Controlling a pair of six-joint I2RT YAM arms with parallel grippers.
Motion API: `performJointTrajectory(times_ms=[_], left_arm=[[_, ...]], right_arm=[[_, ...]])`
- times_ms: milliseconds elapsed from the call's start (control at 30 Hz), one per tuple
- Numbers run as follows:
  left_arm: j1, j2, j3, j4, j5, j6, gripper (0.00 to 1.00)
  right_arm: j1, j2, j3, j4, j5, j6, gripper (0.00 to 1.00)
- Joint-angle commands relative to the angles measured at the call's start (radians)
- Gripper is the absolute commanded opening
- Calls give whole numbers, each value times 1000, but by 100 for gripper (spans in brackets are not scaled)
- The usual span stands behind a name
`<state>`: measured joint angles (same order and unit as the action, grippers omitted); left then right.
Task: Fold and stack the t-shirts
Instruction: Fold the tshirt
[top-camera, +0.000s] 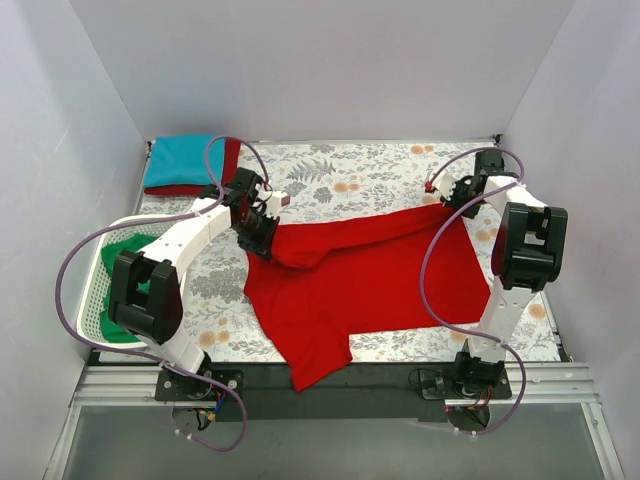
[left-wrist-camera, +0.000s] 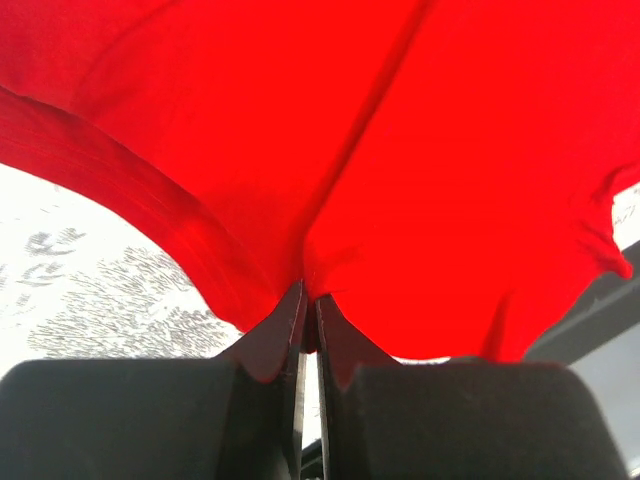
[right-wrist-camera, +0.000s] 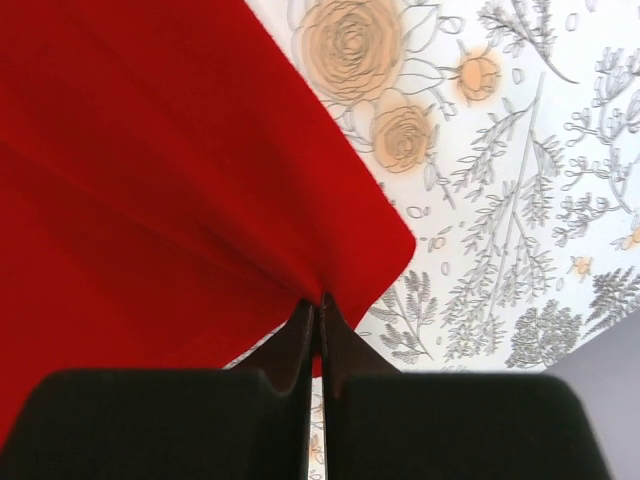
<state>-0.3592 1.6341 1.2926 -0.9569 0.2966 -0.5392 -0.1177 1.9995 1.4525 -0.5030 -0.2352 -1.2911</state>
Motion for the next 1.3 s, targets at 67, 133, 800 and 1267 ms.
performJointTrajectory(times_ms=[67, 133, 800, 1267], left_arm=[[-9, -53, -41, -16, 73, 24, 9], [-9, -51, -18, -55, 125, 76, 28], [213, 292, 177, 58, 112, -8, 11], [316, 482, 565, -48, 297, 85, 30]], right_arm=[[-2, -56, -40, -51, 31, -80, 7], [0, -54, -24, -98, 56, -82, 19], [85, 74, 252, -338, -10, 317, 33], [90, -31, 181, -370, 51, 418, 36]])
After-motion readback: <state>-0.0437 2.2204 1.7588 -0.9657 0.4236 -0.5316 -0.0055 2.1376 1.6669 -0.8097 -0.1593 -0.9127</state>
